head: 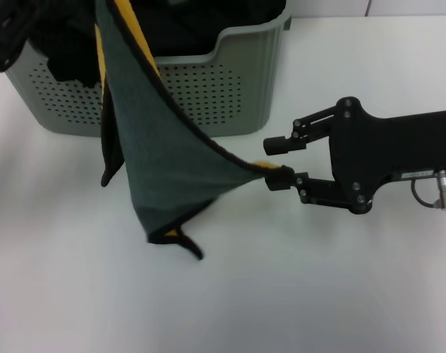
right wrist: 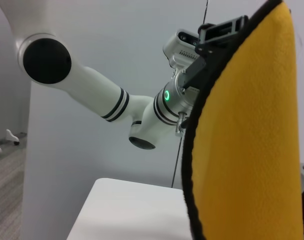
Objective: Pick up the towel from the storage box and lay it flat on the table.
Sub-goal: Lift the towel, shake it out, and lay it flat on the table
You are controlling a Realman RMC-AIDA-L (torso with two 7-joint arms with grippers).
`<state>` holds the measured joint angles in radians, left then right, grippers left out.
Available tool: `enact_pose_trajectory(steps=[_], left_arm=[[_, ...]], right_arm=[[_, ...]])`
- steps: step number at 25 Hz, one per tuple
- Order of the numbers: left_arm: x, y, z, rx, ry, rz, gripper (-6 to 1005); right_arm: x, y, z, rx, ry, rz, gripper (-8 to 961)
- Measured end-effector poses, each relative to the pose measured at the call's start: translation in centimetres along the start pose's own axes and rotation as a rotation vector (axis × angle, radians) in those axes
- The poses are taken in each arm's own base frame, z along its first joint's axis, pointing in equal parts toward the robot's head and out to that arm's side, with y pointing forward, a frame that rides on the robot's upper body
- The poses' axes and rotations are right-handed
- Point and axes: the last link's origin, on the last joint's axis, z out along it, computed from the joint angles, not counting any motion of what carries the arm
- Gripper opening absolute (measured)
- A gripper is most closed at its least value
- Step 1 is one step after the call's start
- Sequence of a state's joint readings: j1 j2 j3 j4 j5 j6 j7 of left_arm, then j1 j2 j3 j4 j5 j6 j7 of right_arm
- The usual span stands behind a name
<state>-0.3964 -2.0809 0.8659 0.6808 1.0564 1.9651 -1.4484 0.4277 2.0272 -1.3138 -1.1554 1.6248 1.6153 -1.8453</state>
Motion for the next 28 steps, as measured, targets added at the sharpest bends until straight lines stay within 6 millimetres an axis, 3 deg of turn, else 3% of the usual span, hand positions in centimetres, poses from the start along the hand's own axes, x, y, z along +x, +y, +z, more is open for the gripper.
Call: enact_pose_trajectory(steps=[1, 7, 12, 23, 28], left_arm=[[0.0, 0.0, 0.1, -0.003, 0.000, 0.001, 17], [0.1, 0.0, 0.0, 0.001, 0.004, 0.005, 17], [0.1, 0.0, -0.2, 0.010, 0.007, 0.007, 18], [-0.1, -0.1, -0.5, 0.024, -0.008, 0.002, 18], [-0.7, 0.1, -1.0, 0.032, -0.059, -0.039, 18]], right_arm=[[0.0, 0.0, 0.1, -0.001, -0.001, -0.003, 305], [0.0, -0.1, 0.2, 0.024, -0.002, -0.024, 329], [0.3, -0.4, 0.2, 0.050, 0.010, -0.019, 503], [0.6, 0.0, 0.3, 0.036, 0.015, -0.024, 322], [-0.3, -0.4, 0.1, 0.048, 0.000, 0.011, 69]])
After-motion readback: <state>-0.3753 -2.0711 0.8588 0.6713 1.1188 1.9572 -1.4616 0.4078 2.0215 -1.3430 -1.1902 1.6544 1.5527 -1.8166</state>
